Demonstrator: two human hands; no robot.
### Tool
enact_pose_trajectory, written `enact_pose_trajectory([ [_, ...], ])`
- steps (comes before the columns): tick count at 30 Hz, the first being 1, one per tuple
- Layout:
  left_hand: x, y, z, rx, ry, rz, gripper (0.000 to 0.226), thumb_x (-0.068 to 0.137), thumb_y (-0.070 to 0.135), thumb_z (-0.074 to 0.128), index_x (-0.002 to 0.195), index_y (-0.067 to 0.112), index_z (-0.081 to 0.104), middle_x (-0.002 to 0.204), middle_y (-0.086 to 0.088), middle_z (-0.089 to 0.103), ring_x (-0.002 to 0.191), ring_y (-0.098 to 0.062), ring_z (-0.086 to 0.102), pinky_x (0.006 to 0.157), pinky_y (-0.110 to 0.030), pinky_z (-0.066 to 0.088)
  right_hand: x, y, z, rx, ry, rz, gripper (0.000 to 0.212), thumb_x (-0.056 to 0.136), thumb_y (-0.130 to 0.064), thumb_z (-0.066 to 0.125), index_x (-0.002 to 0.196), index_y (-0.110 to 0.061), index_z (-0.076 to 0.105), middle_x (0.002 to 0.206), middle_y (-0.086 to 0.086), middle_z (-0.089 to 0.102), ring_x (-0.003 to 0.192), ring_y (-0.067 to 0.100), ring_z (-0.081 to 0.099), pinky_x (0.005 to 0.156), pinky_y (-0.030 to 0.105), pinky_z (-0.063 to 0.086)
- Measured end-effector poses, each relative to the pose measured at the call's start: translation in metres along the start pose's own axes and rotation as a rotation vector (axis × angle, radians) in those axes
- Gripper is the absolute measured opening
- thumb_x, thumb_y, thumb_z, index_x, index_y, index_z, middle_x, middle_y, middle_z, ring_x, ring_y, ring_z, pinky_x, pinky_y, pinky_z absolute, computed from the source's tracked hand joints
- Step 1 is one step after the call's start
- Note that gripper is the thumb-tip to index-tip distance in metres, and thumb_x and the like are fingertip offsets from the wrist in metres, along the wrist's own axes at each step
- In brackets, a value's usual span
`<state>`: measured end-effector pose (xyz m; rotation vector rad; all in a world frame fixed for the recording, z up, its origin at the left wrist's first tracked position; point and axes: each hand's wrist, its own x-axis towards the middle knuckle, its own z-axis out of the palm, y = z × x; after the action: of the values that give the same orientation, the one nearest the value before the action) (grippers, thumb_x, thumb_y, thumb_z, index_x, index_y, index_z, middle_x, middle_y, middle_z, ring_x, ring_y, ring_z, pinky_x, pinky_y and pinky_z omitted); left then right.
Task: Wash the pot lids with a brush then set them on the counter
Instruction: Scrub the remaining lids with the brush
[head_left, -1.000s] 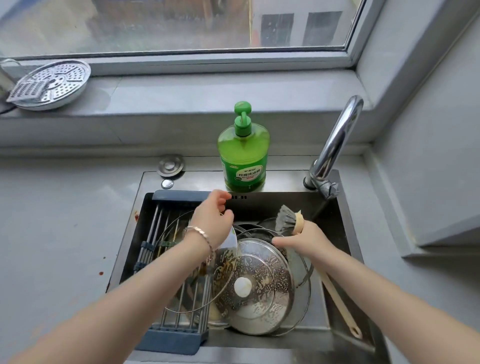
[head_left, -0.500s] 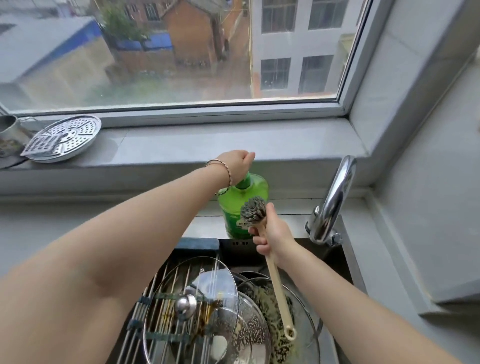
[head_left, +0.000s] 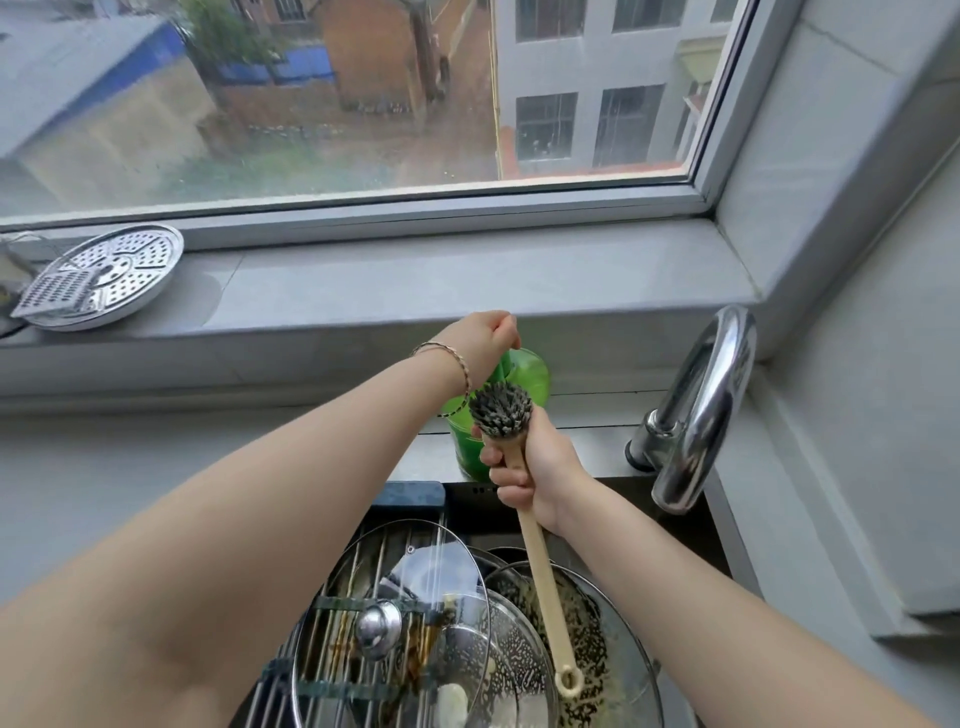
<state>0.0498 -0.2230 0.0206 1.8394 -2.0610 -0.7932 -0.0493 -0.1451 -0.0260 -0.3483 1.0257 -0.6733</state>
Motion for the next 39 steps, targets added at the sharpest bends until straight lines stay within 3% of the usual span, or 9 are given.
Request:
enact_pose_trajectory([
  [4,-0.002,0.0,-0.003,0.154,0.004,0.014,0.035,0.101,0.03,0.024,0.119,0.018,0.05,0.107,-0.009,0.062,0.099,-0.028,0.057,0.089,-0.039,0.046,-0.008,0.002,-0.001,-0.046,0.016,-0.029,0.048,0.097,-0.046,0.026,0.08,-0.01,0.052,0.05,0.001,0.043,0.03,0.005,0.02,0.032,0.009,0.012],
  [10,-0.062,-0.033,0.02,-0.361,0.357,-0.069,0.047,0.099,0.034,0.035,0.142,0.015,0.029,0.145,-0.01,0.038,0.131,-0.022,0.039,0.107,-0.035,0.032,-0.033,0.034,-0.029,-0.414,0.139,-0.07,0.043,0.097,-0.045,0.029,0.079,-0.012,0.05,0.06,0.008,0.047,0.035,0.009,0.023,0.034,0.013,0.016],
  [19,-0.238,-0.163,0.131,-0.263,0.126,-1.085,0.056,0.088,0.022,0.057,0.136,0.006,0.034,0.138,-0.023,0.034,0.119,-0.038,0.043,0.099,-0.045,0.04,-0.055,0.106,-0.085,-0.898,0.296,0.03,0.05,0.098,-0.043,0.029,0.059,-0.015,0.042,0.039,-0.006,0.035,0.025,0.005,0.029,0.038,0.017,0.022],
  [23,-0.26,-0.187,0.145,-0.649,0.203,-1.439,0.063,0.093,0.032,0.051,0.141,0.0,0.026,0.141,-0.025,0.034,0.121,-0.04,0.041,0.1,-0.046,0.038,-0.053,0.123,-0.083,-0.936,0.303,0.081,0.05,0.098,-0.043,0.028,0.063,-0.012,0.045,0.041,-0.004,0.045,0.023,0.005,0.029,0.037,0.014,0.023],
  [27,-0.267,-0.202,0.151,-1.174,0.269,-1.542,0.047,0.093,0.048,0.046,0.112,0.006,0.05,0.087,-0.019,0.06,0.071,-0.024,0.054,0.061,-0.033,0.044,-0.046,0.136,-0.074,-0.981,0.315,0.119,0.054,0.098,-0.047,0.027,0.067,-0.009,0.05,0.051,0.001,0.049,0.026,0.005,0.031,0.036,0.014,0.024],
  [31,-0.272,-0.206,0.168,-1.452,0.404,-1.569,0.057,0.089,0.064,0.034,0.067,0.012,0.042,0.026,0.002,0.032,0.021,-0.007,0.029,0.032,-0.012,0.023,-0.045,0.143,-0.069,-0.994,0.302,0.123,0.049,0.097,-0.048,0.026,0.077,-0.011,0.052,0.063,0.006,0.055,0.026,0.002,0.035,0.038,0.016,0.028],
  [35,-0.264,-0.195,0.173,-1.86,0.689,-1.434,0.072,0.084,0.066,0.037,0.127,0.008,0.042,0.074,-0.007,0.069,0.035,-0.009,0.058,0.028,-0.014,0.04,-0.049,0.147,-0.068,-0.936,0.301,0.124,0.044,0.097,-0.048,0.029,0.085,-0.011,0.05,0.073,0.012,0.051,0.024,0.002,0.035,0.035,0.013,0.024],
  [37,-0.265,-0.186,0.17,-1.963,0.761,-1.364,0.074,0.084,0.061,0.04,0.131,0.004,0.042,0.113,-0.006,0.064,0.047,-0.013,0.065,0.037,-0.016,0.049,-0.052,0.148,-0.068,-0.927,0.292,0.123,0.045,0.097,-0.047,0.029,0.085,-0.01,0.05,0.073,0.012,0.05,0.024,0.002,0.035,0.036,0.012,0.023],
  [39,-0.267,-0.178,0.167,-1.918,0.76,-1.318,0.066,0.087,0.059,0.038,0.121,0.003,0.049,0.104,-0.006,0.063,0.039,-0.011,0.062,0.035,-0.016,0.047,-0.054,0.148,-0.067,-0.912,0.28,0.117,0.045,0.098,-0.046,0.029,0.084,-0.009,0.049,0.073,0.012,0.048,0.025,0.001,0.036,0.036,0.012,0.022],
])
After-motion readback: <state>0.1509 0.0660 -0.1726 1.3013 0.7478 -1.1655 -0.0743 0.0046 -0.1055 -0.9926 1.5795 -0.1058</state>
